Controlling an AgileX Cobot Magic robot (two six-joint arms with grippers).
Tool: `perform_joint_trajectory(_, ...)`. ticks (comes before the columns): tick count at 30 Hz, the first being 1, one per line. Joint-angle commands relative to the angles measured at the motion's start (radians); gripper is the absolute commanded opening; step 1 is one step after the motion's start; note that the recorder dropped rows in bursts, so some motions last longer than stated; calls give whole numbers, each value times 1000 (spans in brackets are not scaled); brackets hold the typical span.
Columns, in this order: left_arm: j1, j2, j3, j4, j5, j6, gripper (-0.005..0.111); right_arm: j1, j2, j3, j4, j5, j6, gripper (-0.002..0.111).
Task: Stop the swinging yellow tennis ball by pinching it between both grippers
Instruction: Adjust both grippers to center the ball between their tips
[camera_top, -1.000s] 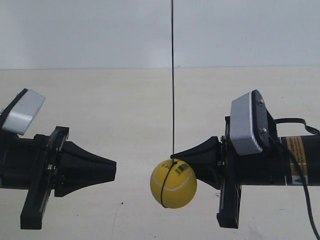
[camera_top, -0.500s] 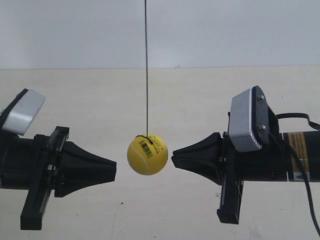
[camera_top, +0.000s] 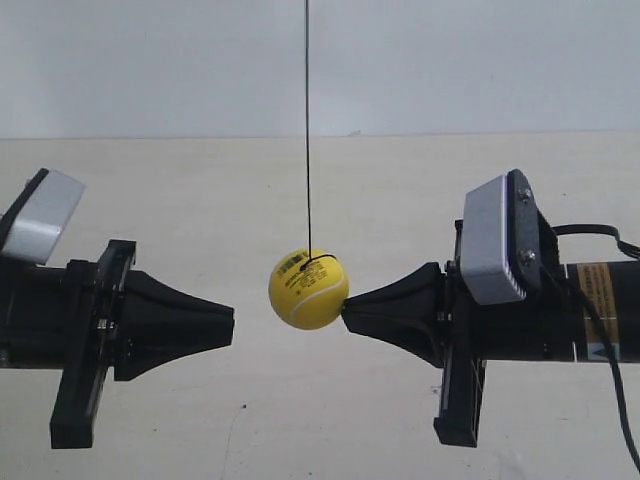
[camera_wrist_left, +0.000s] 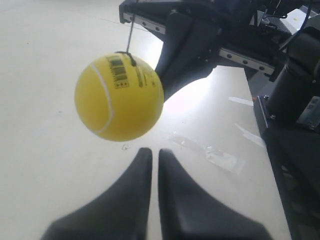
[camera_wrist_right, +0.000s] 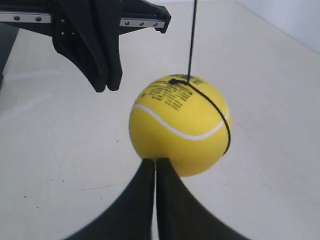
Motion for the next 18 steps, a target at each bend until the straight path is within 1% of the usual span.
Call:
perform_joint_trajectory(1,-6,1,-4,-26,-9,30,5,1,-9,-5,32,23,-25,0)
perform_joint_trajectory(10,-6,15,-53,-27,17,10,5,1,-9,-5,83,32,-74,0)
perform_joint_trajectory(18,-6,72,-74,-29,-1,10,5,1,-9,-5,126,36,-96,0)
